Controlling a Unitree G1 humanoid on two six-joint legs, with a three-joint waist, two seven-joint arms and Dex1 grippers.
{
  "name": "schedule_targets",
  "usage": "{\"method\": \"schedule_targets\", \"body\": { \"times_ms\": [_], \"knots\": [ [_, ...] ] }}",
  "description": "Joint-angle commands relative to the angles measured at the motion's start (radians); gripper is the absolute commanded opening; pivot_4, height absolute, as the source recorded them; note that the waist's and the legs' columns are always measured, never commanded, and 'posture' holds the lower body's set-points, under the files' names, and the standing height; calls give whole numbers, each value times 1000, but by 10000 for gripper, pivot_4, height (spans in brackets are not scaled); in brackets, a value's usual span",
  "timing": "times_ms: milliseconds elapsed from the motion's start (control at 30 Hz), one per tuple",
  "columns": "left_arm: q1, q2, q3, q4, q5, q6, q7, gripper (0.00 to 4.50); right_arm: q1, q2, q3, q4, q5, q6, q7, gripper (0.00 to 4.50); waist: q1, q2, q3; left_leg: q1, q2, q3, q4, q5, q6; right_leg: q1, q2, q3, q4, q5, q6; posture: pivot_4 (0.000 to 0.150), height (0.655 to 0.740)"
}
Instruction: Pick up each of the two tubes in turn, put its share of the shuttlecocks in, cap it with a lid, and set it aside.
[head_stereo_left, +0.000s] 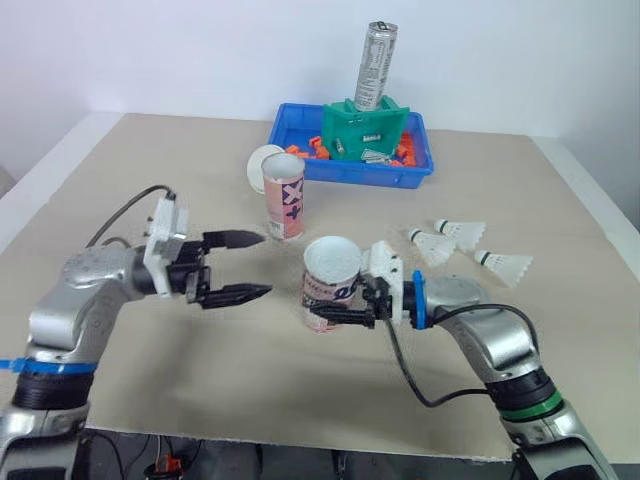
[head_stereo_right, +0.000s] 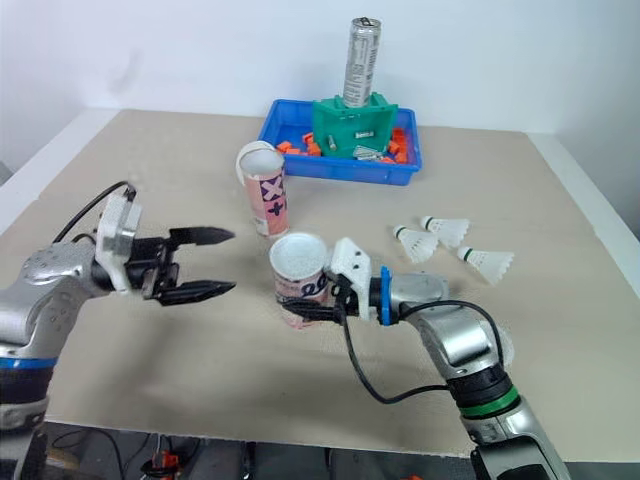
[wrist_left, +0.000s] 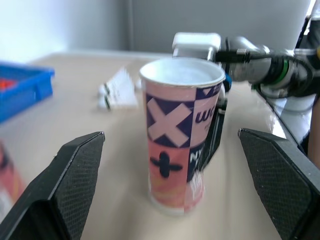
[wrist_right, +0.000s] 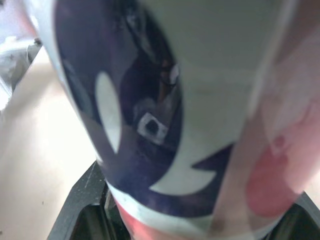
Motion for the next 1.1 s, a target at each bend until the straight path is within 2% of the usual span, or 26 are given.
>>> {"method": "schedule_targets", "body": {
  "times_ms": [33, 133, 233, 367, 500, 667, 867, 1067, 1100],
  "knots": [
    [-109, -84, -68, -7, -2, 31, 58, 45000, -54, -53, -229, -63, 139, 53, -43, 26559, 2, 0, 0, 0, 0, 0, 1, 0, 0, 1, 0, 0, 0, 1, 1, 1500, 7275],
    [-203, -168, -131, 40, 41, 28, 92, 45000, -76, -131, -407, 8, 164, 61, -109, 26559, 13, 1, 2, -2, -1, -1, 5, 0, 0, 1, 0, 0, 0, 2, 2, 1500, 7275],
    [-278, -244, -191, 127, 109, 11, 135, 45000, -89, -234, -544, 160, 106, 49, -205, 26559, 14, 1, 2, -2, -1, 0, 7, 0, 0, 2, 0, 1, -1, 2, 3, 1500, 7275],
    [-321, -332, -237, 202, 164, -49, 145, 45000, -112, -344, -654, 331, 25, 17, -339, 26559, 13, 4, 3, 0, -2, 0, 7, -1, 1, 4, -1, 2, -2, 2, 3, 1500, 7275],
    [-334, -389, -247, 247, 196, -86, 167, 45000, -129, -383, -687, 475, -15, -9, -413, 26559, -2, 9, 4, 1, -3, 2, 6, -3, 6, 3, -1, 5, -1, 4, 7, 1500, 7275],
    [-331, -448, -263, 279, 252, -138, 216, 45000, -168, -384, -749, 794, -31, -105, -503, 26559, -8, 11, 5, 2, -5, 1, 6, -4, 7, 6, -1, 5, -2, 3, 8, 1500, 7275],
    [-303, -443, -271, 251, 275, -144, 213, 45000, -195, -392, -737, 1091, -71, -223, -565, 26559, -11, 18, 6, 3, -8, 2, 7, -4, 7, 6, -3, 7, -2, 2, 11, 1500, 7275],
    [-289, -432, -262, 229, 273, -135, 220, 45000, -192, -387, -741, 1247, -64, -283, -558, 26559, -13, 18, 6, 4, -10, 0, 7, -4, 8, 9, -3, 9, -2, 1, 13, 1500, 7275],
    [-287, -432, -261, 227, 272, -134, 220, 45000, -198, -388, -745, 1265, -57, -275, -557, 30032, -14, 18, 6, 4, -10, 0, 8, -4, 8, 10, -3, 9, -2, 1, 13, 1500, 7275]
  ]
}}
